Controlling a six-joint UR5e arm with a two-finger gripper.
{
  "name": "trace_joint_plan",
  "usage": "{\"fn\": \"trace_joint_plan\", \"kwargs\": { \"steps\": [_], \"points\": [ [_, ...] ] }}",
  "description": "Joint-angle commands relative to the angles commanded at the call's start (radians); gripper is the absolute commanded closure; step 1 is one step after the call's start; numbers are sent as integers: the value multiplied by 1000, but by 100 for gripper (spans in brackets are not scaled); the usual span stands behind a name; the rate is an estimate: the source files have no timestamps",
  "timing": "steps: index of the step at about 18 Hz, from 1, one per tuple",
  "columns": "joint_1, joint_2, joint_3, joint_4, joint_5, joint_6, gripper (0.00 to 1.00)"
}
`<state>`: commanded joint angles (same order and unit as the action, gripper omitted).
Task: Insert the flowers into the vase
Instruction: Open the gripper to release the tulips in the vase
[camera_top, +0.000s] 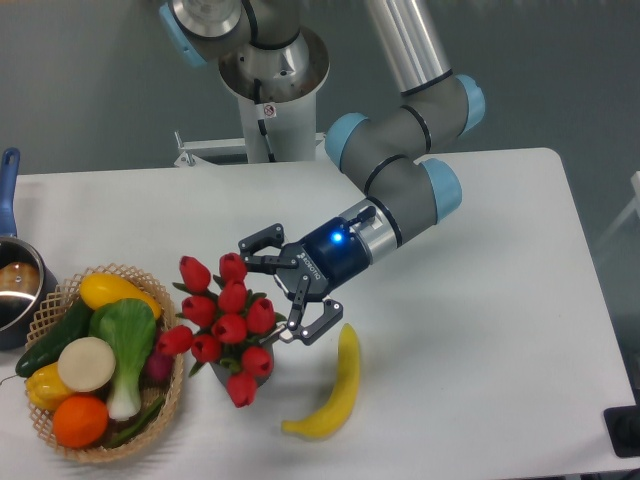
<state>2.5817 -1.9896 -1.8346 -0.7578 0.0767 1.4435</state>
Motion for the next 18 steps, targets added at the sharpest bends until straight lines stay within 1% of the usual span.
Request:
{"fn": "trace_joint_plan", "kwargs": {
  "steps": [3, 8, 10, 14, 16, 17, 18],
  "points": [
    [-2, 3, -18, 0, 29, 11, 0],
    [-2, 15, -20, 0, 121, 29, 0],
    [-2, 31, -23, 0, 155, 28, 0],
    [0, 61, -29, 0, 187, 23, 0],
    [2, 96, -32, -3, 231, 14, 0],
    [0, 132, -52, -5, 285, 12, 0],
    [0, 152, -75, -5, 329, 11, 0]
  ]
}}
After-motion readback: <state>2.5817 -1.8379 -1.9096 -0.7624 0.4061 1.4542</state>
